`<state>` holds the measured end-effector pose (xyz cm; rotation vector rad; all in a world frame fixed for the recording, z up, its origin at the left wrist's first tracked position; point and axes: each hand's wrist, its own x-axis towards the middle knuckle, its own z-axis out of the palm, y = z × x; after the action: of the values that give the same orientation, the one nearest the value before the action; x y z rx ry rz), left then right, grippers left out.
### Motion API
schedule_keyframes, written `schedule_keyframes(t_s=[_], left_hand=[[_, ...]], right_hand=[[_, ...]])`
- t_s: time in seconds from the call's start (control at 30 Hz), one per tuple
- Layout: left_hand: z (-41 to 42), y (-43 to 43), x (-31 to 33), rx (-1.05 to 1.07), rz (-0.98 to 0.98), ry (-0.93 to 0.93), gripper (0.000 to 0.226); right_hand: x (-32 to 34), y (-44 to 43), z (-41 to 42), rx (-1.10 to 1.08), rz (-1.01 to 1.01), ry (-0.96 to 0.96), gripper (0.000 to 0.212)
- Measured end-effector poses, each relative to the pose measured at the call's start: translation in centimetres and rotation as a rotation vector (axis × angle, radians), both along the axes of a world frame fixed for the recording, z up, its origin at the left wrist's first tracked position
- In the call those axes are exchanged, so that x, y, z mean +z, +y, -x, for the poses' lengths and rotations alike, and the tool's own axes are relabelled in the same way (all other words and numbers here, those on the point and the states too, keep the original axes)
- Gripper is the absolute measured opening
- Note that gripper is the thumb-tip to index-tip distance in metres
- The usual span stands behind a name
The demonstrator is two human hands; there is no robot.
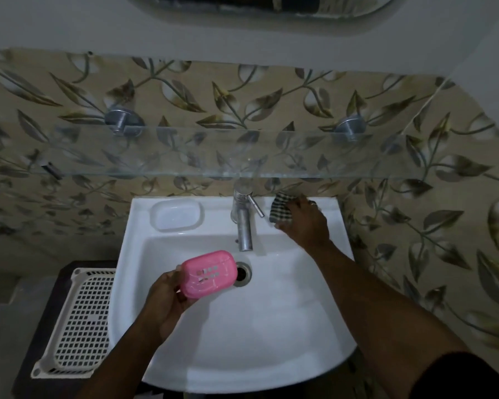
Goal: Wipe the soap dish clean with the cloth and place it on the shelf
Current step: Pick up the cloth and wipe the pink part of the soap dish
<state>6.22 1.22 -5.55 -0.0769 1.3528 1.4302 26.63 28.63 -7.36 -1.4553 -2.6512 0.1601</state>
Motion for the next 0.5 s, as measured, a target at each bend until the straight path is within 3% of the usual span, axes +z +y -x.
schedule_keyframes(t_s=[0.13, 0.2, 0.33, 0.5], left_hand=[[-0.5, -0.2, 0.3, 0.015, 0.005, 0.0, 0.018], [-0.7, -0.4, 0.9, 0.028, -0.003, 0.006, 0.018], [-1.0, -0.8, 2.8, 0.053, -0.05, 0.008, 0.022], [-1.4, -1.4, 4.4, 0.07, -0.19, -0.039, 0.024]], right_hand=[[-0.4, 0.5, -0.2, 0.022, -0.148, -0.035, 0.025], [-0.2, 0.3, 0.2, 0.001, -0.117, 0.056, 0.028], [2.8, -2.7, -0.3, -0.317, 0.128, 0.373, 0.026], [6.1, -10.0, -2.0, -0.717, 0.593, 1.013, 0.034]])
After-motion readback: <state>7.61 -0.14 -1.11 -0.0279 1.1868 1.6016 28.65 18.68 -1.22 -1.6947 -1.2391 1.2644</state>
